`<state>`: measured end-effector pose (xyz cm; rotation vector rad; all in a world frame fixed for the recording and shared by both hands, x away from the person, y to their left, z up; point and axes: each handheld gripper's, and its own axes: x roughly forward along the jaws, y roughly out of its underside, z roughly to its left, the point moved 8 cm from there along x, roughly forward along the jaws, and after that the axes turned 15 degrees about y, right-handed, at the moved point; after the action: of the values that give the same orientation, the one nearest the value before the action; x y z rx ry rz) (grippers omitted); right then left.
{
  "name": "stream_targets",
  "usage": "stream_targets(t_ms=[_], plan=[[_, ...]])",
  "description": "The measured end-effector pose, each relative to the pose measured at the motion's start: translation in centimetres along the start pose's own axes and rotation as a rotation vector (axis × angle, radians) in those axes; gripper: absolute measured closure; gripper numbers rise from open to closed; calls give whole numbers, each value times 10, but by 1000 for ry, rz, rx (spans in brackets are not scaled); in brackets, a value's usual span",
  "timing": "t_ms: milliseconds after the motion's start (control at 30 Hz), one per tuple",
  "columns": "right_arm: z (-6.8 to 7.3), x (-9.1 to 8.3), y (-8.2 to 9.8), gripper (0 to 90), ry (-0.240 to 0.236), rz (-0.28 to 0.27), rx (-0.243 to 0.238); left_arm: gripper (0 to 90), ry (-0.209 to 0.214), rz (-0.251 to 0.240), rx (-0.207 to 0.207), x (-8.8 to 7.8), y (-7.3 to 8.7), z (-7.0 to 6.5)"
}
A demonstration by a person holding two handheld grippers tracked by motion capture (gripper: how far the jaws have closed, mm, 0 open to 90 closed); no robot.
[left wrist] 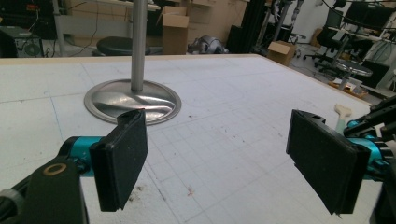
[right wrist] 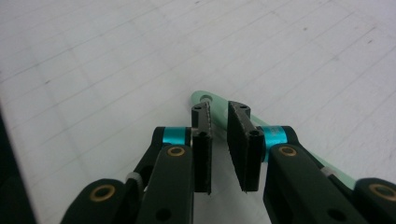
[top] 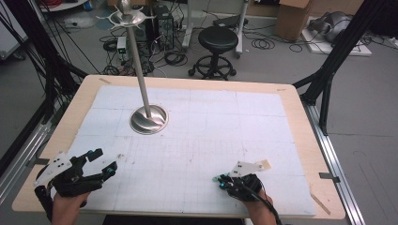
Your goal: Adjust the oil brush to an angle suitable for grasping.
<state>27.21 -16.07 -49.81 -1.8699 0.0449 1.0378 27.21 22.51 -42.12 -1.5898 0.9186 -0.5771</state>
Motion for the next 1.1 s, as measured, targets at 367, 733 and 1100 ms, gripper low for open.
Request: stream_targets(t_ms=[367,733,1100], plan=[[-17,26,-17,799,17,-21,86,212,1,-2,-7,-1,1,1],[-40,33,-25,804,91,-40,166,212,2,-3,-8,-1,0,2],[-118,-2,10,794,303,-6,324,213,-3,-4,-14,-2,1,4]])
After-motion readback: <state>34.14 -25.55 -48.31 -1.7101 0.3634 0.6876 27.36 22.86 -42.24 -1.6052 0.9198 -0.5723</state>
